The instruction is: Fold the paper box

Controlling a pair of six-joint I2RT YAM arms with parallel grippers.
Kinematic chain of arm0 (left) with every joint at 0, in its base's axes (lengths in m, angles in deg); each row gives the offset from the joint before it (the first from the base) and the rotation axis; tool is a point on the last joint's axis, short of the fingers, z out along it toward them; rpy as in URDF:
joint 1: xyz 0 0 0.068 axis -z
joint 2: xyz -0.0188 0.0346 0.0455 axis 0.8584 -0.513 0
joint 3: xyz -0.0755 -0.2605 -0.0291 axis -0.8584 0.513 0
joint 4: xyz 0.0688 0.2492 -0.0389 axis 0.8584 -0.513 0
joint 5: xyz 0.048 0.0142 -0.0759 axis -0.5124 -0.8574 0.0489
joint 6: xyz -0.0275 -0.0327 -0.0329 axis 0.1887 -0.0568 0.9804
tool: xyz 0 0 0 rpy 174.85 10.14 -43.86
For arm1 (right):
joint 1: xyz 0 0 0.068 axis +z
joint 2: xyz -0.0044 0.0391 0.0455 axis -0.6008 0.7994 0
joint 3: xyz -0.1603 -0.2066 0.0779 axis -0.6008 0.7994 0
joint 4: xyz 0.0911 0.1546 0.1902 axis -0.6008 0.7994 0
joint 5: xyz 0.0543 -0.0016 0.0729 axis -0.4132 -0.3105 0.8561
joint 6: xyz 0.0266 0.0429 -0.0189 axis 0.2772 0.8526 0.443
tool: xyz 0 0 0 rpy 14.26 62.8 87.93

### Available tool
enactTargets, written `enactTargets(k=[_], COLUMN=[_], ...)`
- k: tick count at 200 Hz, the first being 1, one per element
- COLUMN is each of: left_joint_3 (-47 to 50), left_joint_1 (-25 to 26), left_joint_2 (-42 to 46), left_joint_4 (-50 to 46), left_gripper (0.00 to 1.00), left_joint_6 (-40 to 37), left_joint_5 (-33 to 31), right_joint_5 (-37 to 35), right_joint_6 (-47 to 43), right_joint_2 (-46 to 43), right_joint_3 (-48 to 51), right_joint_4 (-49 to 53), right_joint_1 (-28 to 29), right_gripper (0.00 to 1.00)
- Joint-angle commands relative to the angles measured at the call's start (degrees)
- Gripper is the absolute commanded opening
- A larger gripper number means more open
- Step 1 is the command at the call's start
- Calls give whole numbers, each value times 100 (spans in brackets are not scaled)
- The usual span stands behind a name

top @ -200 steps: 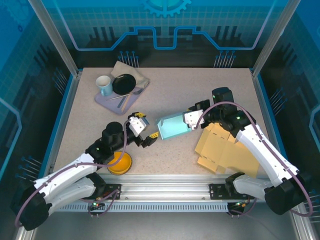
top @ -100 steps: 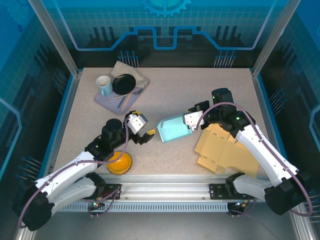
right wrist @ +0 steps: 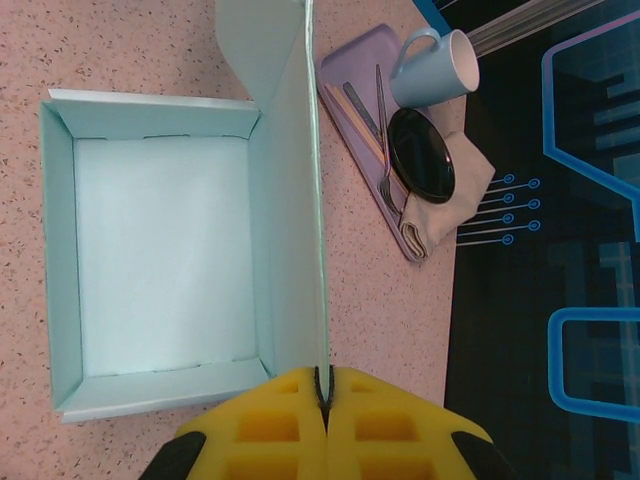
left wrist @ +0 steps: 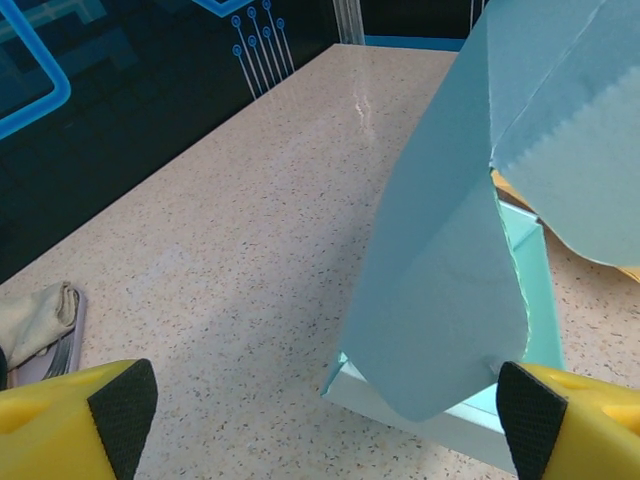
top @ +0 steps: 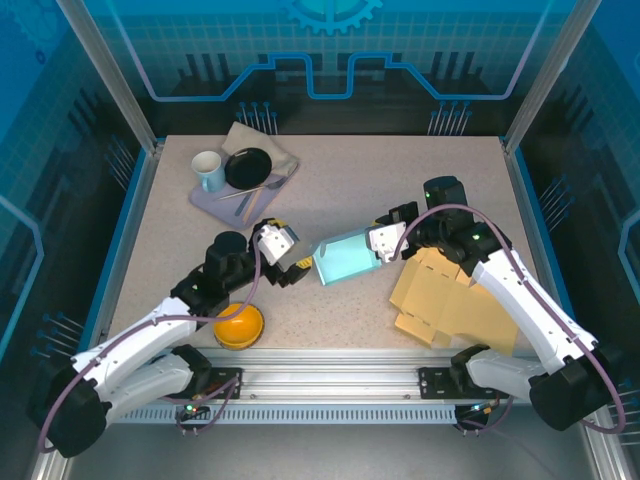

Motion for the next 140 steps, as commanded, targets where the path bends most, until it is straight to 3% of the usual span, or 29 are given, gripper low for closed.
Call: enactTargets(k=[1,140], left_joint_3=[-258,-695], left_joint_1=[-46,49], left_joint_2=[-56,-589], left_joint_4=[-52,-75], left_gripper=[92,90], left_joint_6=[-7,97], left_joint_5=[265,1229], right_joint_5=[295,980], right_joint_6=[75,193], right_joint_2=[-96,-131], right_joint_3=[-24,-98], right_joint_4=[-23,139], right_joint_1=[73,360], right_gripper=[0,0])
